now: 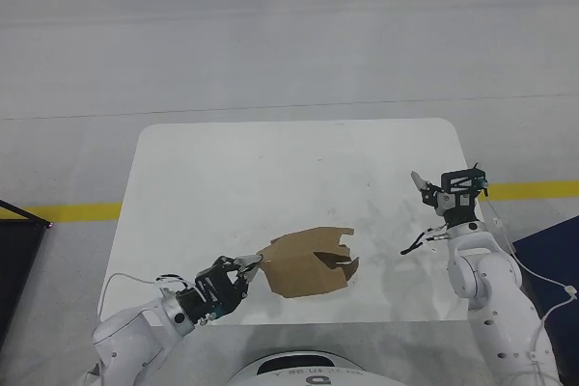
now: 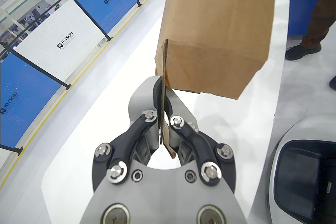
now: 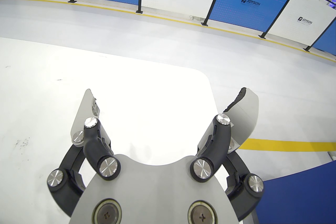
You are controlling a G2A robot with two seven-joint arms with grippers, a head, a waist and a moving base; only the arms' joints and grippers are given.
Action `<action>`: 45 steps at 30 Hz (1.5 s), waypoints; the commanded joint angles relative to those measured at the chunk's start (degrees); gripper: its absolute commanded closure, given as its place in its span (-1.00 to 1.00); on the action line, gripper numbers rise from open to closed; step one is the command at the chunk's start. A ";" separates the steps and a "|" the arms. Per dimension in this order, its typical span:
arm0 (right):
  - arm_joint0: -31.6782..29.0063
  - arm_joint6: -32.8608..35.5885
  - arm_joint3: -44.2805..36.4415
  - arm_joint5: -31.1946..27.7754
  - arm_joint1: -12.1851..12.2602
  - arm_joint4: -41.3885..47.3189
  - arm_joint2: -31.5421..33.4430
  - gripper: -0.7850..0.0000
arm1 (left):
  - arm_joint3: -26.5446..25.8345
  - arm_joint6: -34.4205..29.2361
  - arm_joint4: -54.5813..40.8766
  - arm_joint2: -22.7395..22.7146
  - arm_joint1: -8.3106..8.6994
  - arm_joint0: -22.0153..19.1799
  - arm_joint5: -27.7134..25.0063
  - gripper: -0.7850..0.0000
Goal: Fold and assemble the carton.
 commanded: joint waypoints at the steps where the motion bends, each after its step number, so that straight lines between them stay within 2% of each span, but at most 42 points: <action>1: 0.00 0.00 0.00 0.00 0.00 0.00 0.00 -1.00 | 0.00 0.04 -0.02 -0.02 0.00 0.02 -0.02 1.00; 10: 0.03 -0.02 -0.05 -0.09 -0.01 0.05 -0.03 -1.00 | 0.00 0.04 -0.02 -0.02 0.00 0.02 -0.02 1.00; 17: -0.37 0.64 -1.81 -5.62 -0.02 3.48 0.32 -1.00 | 0.58 -2.43 1.36 1.06 0.08 -2.87 1.15 1.00; 20: -1.07 1.49 -3.18 -11.79 0.14 7.88 1.14 -1.00 | 0.26 -3.86 4.00 1.09 0.16 -3.96 2.58 1.00; 23: -2.01 2.02 -4.20 -21.00 0.61 10.84 2.63 -1.00 | -0.01 -4.73 6.46 1.81 0.23 -5.21 3.41 1.00; 32: -4.82 1.54 -4.95 -47.93 2.34 16.36 7.55 -1.00 | 0.38 -5.95 13.70 6.67 0.37 -8.58 4.17 1.00; 35: -5.27 1.32 -4.85 -54.63 2.79 19.36 8.57 -1.00 | 0.68 -5.71 15.64 8.19 0.46 -9.39 3.69 1.00; 45: -5.29 1.72 -4.97 -55.76 2.96 19.48 9.27 -1.00 | 0.78 -5.71 16.46 10.05 0.63 -9.53 4.90 1.00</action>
